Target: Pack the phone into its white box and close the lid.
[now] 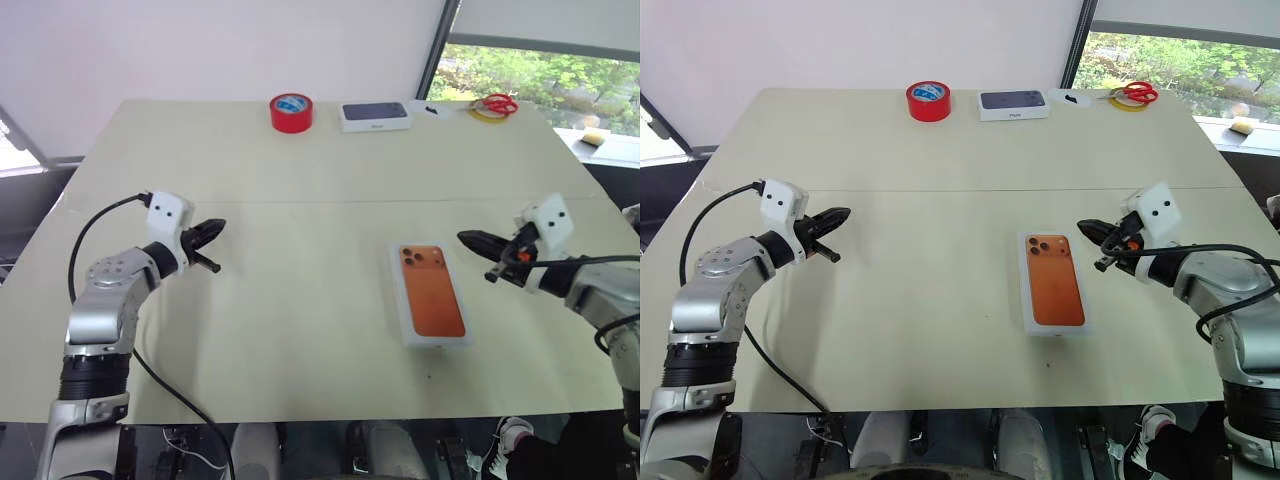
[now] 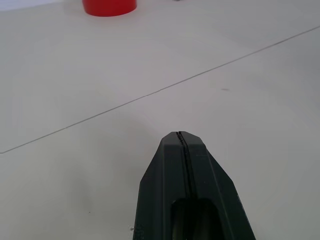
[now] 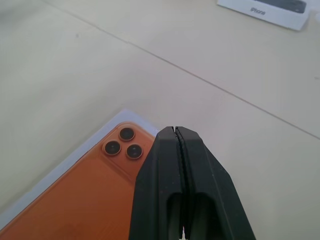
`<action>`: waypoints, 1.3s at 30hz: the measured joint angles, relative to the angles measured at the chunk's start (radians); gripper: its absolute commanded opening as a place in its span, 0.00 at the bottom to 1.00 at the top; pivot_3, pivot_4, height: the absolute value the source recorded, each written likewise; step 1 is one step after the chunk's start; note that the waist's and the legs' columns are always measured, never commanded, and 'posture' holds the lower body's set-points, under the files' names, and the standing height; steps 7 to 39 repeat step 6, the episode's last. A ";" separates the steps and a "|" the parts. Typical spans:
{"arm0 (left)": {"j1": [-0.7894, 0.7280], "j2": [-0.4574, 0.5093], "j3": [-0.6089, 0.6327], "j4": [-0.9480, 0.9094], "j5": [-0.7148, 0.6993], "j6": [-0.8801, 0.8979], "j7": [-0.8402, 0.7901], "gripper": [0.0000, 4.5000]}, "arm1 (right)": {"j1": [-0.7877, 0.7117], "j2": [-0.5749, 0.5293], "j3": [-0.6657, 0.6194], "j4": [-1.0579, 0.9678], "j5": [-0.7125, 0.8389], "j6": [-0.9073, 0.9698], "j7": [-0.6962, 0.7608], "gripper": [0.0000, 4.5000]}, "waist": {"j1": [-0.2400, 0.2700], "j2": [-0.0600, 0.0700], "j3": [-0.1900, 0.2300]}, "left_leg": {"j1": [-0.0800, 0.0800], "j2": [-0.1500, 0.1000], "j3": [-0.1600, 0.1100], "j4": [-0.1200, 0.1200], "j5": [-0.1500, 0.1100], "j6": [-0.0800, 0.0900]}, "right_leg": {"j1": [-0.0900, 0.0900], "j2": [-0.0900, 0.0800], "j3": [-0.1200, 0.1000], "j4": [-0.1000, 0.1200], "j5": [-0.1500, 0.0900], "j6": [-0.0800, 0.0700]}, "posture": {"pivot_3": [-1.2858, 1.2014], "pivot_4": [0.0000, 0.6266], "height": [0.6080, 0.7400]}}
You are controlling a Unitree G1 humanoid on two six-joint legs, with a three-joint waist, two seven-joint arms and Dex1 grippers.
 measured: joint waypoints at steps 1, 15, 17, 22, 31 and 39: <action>0.002 0.002 0.000 -0.005 -0.003 0.003 0.005 0.00 | -0.006 0.008 0.005 0.006 0.000 0.000 0.000 0.01 | 0.000 0.000 0.000 | 0.000 0.000 0.000 0.000 0.000 0.000 | 0.000 0.000 0.000 0.000 0.000 0.000 | 0.52 0.24 0.93; 0.004 0.003 0.001 -0.017 -0.014 0.020 0.028 0.00 | -0.042 0.029 0.039 0.021 -0.003 -0.021 -0.003 0.01 | -0.001 0.000 0.000 | 0.000 0.000 0.000 0.000 0.000 0.000 | 0.000 0.000 0.000 0.000 0.000 0.000 | 0.52 0.24 0.93; 0.004 0.003 0.001 -0.017 -0.014 0.020 0.028 0.00 | -0.042 0.029 0.039 0.021 -0.003 -0.021 -0.003 0.01 | -0.001 0.000 0.000 | 0.000 0.000 0.000 0.000 0.000 0.000 | 0.000 0.000 0.000 0.000 0.000 0.000 | 0.52 0.24 0.93; 0.004 0.003 0.001 -0.017 -0.014 0.020 0.028 0.00 | -0.042 0.029 0.039 0.021 -0.003 -0.021 -0.003 0.01 | -0.001 0.000 0.000 | 0.000 0.000 0.000 0.000 0.000 0.000 | 0.000 0.000 0.000 0.000 0.000 0.000 | 0.52 0.24 0.93; 0.004 0.003 0.001 -0.017 -0.014 0.020 0.028 0.00 | -0.042 0.029 0.039 0.021 -0.003 -0.021 -0.003 0.01 | -0.001 0.000 0.000 | 0.000 0.000 0.000 0.000 0.000 0.000 | 0.000 0.000 0.000 0.000 0.000 0.000 | 0.52 0.24 0.93; 0.004 0.003 0.001 -0.017 -0.014 0.020 0.028 0.00 | -0.042 0.029 0.039 0.021 -0.003 -0.021 -0.003 0.01 | -0.001 0.000 0.000 | 0.000 0.000 0.000 0.000 0.000 0.000 | 0.000 0.000 0.000 0.000 0.000 0.000 | 0.52 0.24 0.93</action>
